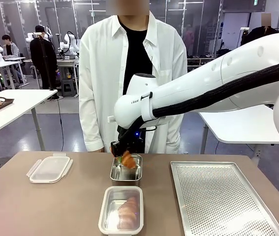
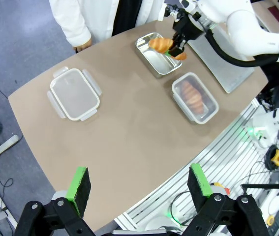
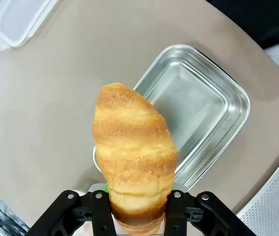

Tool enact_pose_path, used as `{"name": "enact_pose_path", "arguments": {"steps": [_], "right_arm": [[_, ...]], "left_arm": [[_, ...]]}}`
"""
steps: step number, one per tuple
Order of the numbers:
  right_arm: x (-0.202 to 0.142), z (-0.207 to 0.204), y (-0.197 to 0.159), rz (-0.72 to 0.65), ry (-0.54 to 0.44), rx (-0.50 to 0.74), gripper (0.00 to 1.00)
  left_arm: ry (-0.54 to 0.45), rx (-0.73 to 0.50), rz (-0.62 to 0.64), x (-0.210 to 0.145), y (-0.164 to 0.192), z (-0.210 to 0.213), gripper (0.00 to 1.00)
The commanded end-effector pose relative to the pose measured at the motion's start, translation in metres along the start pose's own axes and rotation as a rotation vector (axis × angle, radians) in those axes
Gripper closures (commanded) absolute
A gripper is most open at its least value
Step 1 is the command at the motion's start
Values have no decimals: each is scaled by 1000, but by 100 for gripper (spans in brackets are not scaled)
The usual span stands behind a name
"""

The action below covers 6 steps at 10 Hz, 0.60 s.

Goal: Place the bread into the airtight container.
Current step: Pick up a Butter Roll and place it into an empty Airtight Container.

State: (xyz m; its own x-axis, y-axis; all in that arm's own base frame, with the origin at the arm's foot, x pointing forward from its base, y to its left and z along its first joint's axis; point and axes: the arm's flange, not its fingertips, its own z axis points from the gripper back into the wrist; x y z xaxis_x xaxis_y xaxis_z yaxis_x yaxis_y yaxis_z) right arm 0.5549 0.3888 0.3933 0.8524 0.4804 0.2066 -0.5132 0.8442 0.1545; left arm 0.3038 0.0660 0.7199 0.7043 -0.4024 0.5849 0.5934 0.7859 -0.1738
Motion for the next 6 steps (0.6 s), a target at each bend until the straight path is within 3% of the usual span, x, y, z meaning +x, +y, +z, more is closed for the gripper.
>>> {"name": "enact_pose_path", "arguments": {"steps": [1,3,6], "right_arm": [[-5,-11,-7,-193,-1,-86,67],[-7,-15,-10,-318,9,-109,67],[-2,-30,-8,-377,1,-98,67]], "left_arm": [[1,-8,-15,0,-1,1,0],[1,-8,-15,0,-1,1,0],[1,-8,-15,0,-1,1,0]]}}
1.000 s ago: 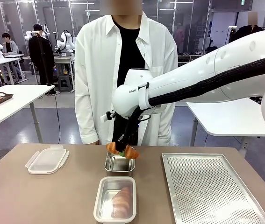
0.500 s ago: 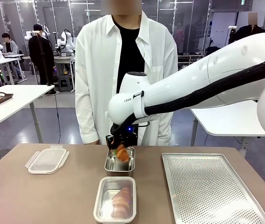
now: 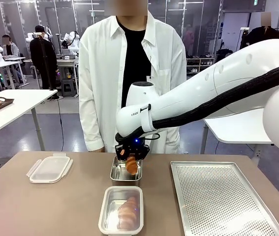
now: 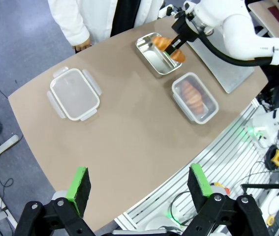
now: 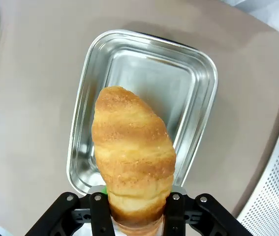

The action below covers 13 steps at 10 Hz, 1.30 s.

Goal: Place the bread into the airtight container.
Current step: Pick up a Butter Roll and place it into an empty Airtight Container.

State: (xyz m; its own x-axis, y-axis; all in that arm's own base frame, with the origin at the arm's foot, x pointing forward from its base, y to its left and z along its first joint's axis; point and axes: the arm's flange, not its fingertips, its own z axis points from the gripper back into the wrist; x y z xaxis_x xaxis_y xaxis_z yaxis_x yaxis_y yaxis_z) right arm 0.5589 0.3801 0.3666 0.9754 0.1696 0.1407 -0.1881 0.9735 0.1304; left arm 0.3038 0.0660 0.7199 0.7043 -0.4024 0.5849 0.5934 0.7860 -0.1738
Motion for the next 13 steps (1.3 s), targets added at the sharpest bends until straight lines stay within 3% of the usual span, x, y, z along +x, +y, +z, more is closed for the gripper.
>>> {"name": "enact_pose_path", "arguments": {"steps": [1,2,3,4,5,6,7,9,13], "right_arm": [[2,-9,6,-40,-11,-11,67],[2,-11,6,-39,-24,-3,62],[1,-12,6,-39,-28,-6,34],[1,-12,6,-38,-42,-8,26],[2,-10,7,-32,-56,-3,0],[1,-8,8,-28,-51,-6,0],[2,-7,7,-23,-54,-6,19],[2,-9,3,-17,-53,-1,0],[4,-7,5,-10,-26,16,0]], "left_arm": [[1,-8,-15,0,-1,1,0],[1,-8,-15,0,-1,1,0],[1,-8,-15,0,-1,1,0],[1,-8,-15,0,-1,1,0],[1,-8,-15,0,-1,1,0],[1,-8,-15,0,-1,1,0],[1,-8,-15,0,-1,1,0],[1,-8,-15,0,-1,1,0],[1,-8,-15,0,-1,1,0]]}}
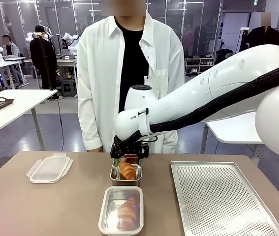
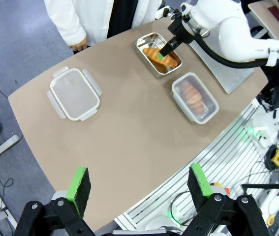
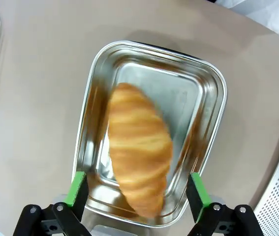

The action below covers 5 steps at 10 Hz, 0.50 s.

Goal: Place the bread into the airtight container.
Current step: Pick up a Butter Roll and place it into an empty Airtight Container.

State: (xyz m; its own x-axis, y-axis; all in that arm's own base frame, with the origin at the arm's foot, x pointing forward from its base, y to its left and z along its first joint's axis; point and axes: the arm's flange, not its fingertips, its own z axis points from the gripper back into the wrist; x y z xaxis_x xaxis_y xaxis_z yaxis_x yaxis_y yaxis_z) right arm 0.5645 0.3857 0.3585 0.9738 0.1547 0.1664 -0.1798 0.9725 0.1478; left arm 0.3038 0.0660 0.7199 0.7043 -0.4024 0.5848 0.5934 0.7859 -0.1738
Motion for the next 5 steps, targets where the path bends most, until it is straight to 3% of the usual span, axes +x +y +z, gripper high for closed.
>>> {"name": "enact_pose_path", "arguments": {"steps": [1,5], "right_arm": [[-1,2,1,1,2,0,0],[-1,2,1,1,2,0,0]], "left_arm": [[1,-8,-15,0,-1,1,0],[1,-8,-15,0,-1,1,0]]}}
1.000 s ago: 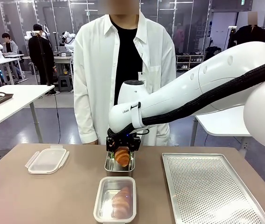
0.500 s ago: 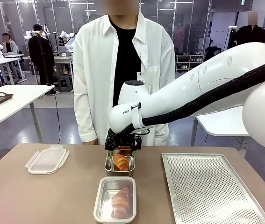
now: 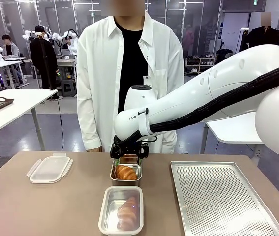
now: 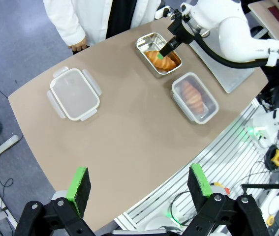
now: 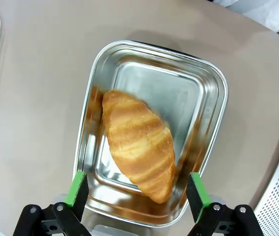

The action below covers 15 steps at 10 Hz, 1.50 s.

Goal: Place the bread into the airtight container.
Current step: Pick up a Butter Roll and place it into an empty Airtight Container.

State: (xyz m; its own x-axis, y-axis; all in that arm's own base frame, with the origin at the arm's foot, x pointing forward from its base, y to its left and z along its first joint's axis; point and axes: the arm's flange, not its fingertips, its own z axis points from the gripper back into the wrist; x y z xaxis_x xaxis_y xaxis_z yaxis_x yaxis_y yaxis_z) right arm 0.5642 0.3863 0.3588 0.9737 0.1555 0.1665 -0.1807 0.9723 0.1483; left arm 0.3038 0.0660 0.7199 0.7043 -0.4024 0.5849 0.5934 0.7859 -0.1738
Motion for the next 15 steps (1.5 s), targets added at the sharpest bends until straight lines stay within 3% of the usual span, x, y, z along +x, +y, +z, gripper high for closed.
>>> {"name": "enact_pose_path", "arguments": {"steps": [1,13,14,15], "right_arm": [[-1,2,1,0,2,0,0],[0,0,0,0,0,0,0],[-7,25,-8,43,38,77,0],[-18,49,-21,122,38,60,0]], "left_arm": [[1,-8,-15,0,-1,1,0],[1,-8,-15,0,-1,1,0],[1,-8,-15,0,-1,1,0],[1,-8,-15,0,-1,1,0]]}}
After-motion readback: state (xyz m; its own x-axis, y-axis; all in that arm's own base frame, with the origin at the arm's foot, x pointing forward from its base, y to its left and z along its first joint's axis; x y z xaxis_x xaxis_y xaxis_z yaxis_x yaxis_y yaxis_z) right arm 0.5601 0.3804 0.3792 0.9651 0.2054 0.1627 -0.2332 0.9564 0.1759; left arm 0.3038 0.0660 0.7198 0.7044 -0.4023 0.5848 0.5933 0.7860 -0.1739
